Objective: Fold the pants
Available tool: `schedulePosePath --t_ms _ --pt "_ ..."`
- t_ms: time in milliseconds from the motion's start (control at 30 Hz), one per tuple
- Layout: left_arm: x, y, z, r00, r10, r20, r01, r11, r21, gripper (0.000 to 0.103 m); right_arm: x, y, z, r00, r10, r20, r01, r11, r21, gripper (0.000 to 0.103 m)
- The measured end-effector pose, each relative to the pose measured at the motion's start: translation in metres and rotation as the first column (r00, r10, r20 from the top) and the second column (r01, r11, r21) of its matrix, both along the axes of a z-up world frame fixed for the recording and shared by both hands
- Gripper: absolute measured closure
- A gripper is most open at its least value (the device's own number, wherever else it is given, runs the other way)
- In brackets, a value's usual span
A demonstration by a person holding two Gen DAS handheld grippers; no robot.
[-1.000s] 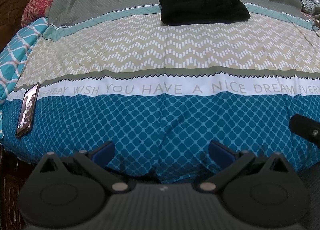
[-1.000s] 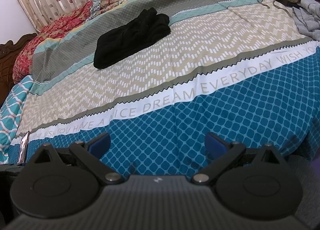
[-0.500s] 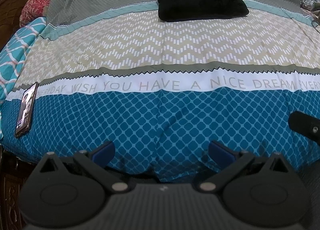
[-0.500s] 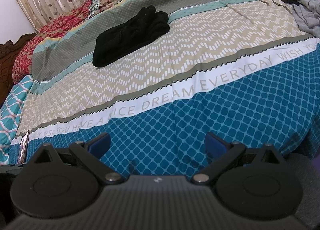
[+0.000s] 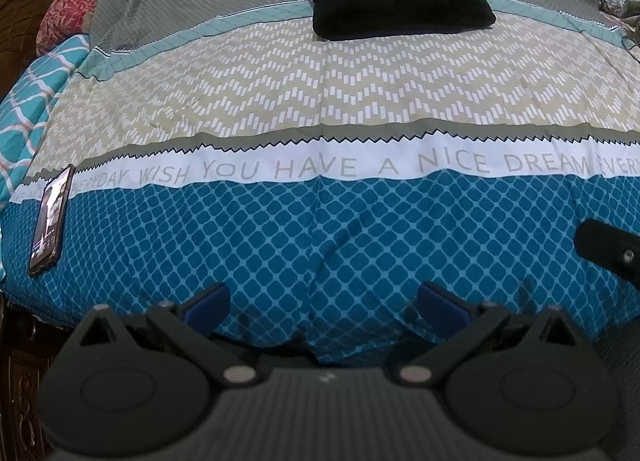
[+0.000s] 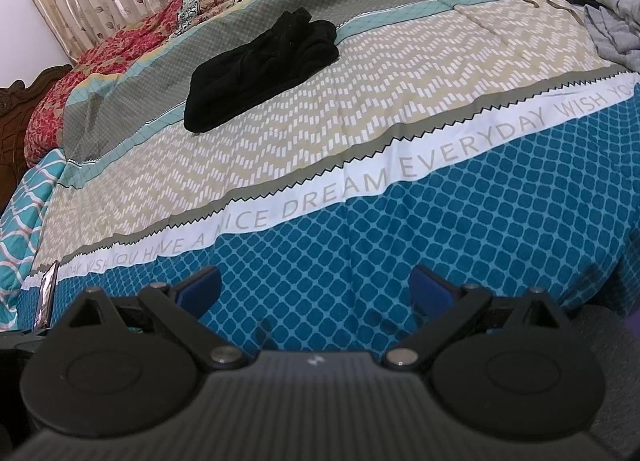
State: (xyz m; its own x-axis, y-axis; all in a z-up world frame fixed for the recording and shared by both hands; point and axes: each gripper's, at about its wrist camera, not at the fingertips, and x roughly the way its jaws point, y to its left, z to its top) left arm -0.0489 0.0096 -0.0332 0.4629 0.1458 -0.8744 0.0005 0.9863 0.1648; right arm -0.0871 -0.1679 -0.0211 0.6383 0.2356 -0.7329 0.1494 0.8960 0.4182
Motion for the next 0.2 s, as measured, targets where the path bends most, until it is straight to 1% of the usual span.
schedulePosePath --t_ms 200 --pt "-0.0017 -0.0008 0.0048 0.999 -0.015 0.029 0.016 1.0 -0.006 0.0 0.0 0.0008 -0.001 1.0 0.002 0.005 -0.002 1.0 -0.003 0.001"
